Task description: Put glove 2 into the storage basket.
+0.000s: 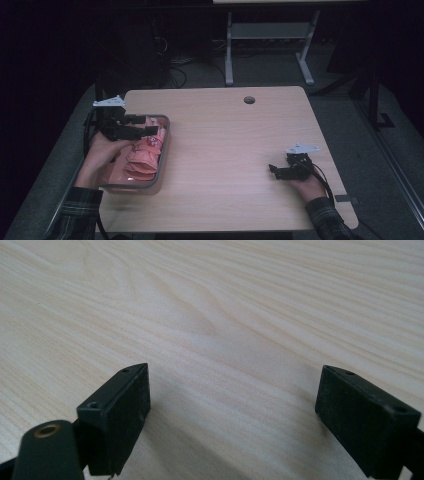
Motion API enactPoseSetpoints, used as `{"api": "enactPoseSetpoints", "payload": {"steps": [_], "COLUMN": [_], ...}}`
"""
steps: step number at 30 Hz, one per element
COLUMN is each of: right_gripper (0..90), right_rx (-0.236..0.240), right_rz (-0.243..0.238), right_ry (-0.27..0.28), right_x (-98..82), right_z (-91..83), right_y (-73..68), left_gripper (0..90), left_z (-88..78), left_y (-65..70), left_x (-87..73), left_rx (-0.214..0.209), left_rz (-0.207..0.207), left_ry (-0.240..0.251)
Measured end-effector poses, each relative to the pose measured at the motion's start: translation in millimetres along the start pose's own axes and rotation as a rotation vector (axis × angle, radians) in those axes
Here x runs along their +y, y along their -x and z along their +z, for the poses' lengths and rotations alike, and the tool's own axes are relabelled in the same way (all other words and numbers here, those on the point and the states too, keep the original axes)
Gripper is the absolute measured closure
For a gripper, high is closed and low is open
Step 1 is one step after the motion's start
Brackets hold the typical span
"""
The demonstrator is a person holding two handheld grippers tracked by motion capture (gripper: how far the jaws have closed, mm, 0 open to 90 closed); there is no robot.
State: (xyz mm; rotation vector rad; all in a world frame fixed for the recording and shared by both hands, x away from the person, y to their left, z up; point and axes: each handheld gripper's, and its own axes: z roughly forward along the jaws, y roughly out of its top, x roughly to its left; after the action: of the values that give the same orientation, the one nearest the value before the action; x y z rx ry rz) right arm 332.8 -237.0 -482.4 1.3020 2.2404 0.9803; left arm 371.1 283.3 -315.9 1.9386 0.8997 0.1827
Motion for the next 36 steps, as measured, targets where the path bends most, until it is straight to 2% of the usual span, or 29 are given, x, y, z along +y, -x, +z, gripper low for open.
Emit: {"api": "enactPoseSetpoints", "payload": {"steps": [5, 16, 18, 25, 29, 32, 36], "right_gripper": [14.1, 13.9, 13.9, 13.9, 13.9, 13.9, 13.9], "right_rx": [0.000, 0.001, 0.001, 0.001, 0.001, 0.002, 0.001], "right_rz": [0.000, 0.000, 0.001, -0.002, 0.001, 0.001, 0.001], "right_ry": [0.000, 0.000, -0.001, 0.000, -0.001, -0.001, -0.001], "right_x": [0.0, 0.0, 0.0, 0.0, 0.0, 0.0, 0.0], "right_z": [0.0, 0.1, 0.0, 0.1, 0.0, 0.0, 0.0], "right_y": [0.0, -0.2, -0.2, -0.1, -0.2, -0.2, -0.2], "left_gripper": [18.4, 18.4, 18.3, 18.3, 18.1, 18.0, 18.1], "left_z": [16.1, 51.1, 59.5, 84.8, 100.3, 109.4, 122.2], "left_y": [18.6, 55.6, 63.6, 84.2, 97.1, 103.0, 110.2], "left_x": [2.3, 0.2, -0.9, -9.1, -16.3, -22.0, -32.1], "left_rx": [-0.018, -0.071, -0.083, -0.083, -0.085, -0.094, -0.091], "left_rz": [0.050, 0.094, 0.106, 0.141, 0.174, 0.175, 0.200], "left_ry": [-0.002, 0.000, -0.007, -0.039, -0.076, -0.087, -0.111]}}
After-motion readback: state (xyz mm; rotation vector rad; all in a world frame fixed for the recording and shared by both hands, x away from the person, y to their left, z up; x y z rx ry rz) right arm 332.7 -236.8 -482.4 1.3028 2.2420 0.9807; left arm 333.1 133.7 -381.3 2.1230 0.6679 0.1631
